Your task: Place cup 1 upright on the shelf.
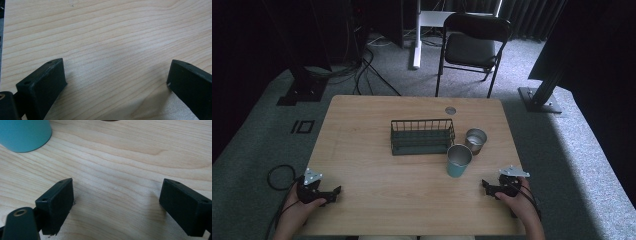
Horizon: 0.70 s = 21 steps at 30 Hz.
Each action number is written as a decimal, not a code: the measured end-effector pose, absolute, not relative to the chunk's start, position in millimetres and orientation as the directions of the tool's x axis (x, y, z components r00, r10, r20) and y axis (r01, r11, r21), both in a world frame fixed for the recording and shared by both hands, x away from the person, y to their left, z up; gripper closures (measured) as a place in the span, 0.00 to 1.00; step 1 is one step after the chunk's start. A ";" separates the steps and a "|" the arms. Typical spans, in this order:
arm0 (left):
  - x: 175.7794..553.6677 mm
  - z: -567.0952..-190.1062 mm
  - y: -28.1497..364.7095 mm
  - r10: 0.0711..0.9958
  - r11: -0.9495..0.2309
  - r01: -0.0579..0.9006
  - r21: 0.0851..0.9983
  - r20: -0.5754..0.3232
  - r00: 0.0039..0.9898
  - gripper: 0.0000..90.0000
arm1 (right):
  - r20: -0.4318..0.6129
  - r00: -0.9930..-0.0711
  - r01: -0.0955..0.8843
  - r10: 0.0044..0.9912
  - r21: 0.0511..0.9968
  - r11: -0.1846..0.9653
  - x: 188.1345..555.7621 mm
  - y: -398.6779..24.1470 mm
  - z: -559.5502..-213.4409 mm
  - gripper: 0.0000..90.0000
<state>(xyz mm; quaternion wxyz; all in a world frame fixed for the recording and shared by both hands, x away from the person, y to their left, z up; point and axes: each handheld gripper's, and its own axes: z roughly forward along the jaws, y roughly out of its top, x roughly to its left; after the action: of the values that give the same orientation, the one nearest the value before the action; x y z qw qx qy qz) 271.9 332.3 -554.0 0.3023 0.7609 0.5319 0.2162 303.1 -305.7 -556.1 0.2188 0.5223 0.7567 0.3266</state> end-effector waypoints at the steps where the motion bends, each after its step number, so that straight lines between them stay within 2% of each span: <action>1: 271.9 -554.0 332.3 0.940 -0.251 0.679 0.690 0.007 0.341 0.03 | 0.010 -0.359 0.648 0.933 0.723 0.241 303.1 -305.8 -556.0 0.13; 5: 270.6 -554.0 331.2 0.943 -0.244 0.681 0.690 0.006 0.332 0.03 | 0.010 -0.359 0.648 0.933 0.723 0.241 303.1 -305.7 -556.0 0.13; 21: 268.5 -552.8 321.2 0.907 -0.329 0.644 0.691 0.042 0.418 0.03 | 0.009 -0.359 0.647 0.933 0.723 0.242 303.1 -305.6 -556.1 0.13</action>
<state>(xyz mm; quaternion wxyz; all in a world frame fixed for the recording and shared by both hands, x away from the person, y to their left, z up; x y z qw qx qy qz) 268.5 321.2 -552.8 0.3032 0.7855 0.4937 0.2174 303.1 -305.6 -556.1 0.2190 0.5221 0.7569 0.3264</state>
